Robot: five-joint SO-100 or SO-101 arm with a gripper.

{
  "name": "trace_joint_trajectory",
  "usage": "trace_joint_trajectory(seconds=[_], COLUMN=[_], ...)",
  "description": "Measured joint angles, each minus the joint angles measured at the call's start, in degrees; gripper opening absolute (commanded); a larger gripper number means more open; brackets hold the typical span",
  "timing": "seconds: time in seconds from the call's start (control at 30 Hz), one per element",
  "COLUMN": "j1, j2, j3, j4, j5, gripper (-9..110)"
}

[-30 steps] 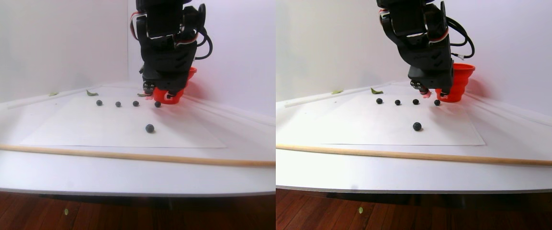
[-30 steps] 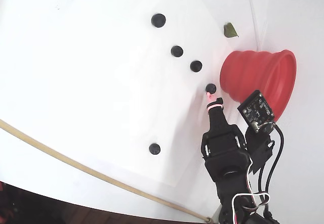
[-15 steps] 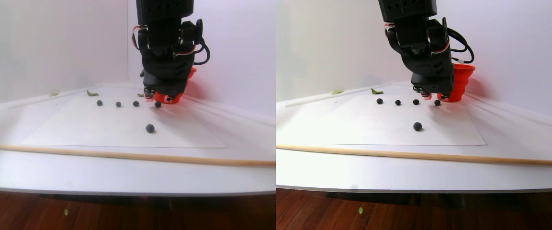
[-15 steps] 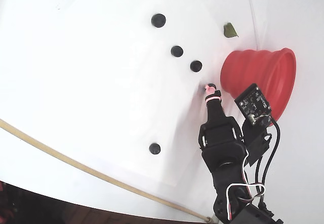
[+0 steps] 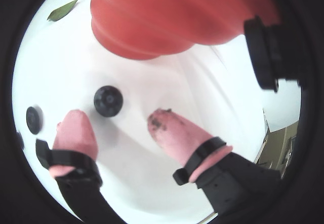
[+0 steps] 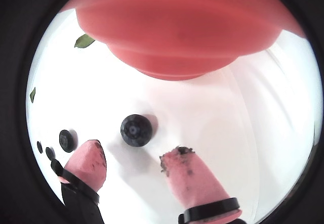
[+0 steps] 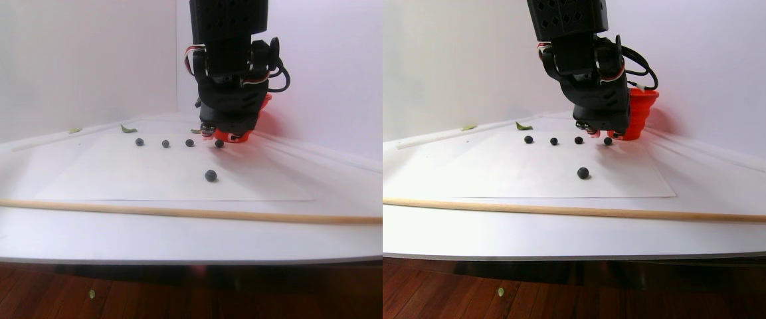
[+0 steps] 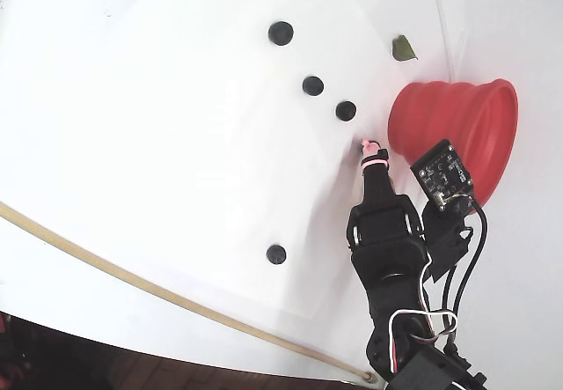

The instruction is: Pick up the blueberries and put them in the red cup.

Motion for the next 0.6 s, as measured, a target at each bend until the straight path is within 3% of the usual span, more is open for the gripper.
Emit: trace_joint_trajectory(seconds=[0.6], j1=[-1.85], j2=[0.00], j3=[0.18], j4=[-2.11], j5=[0.53], gripper=[22])
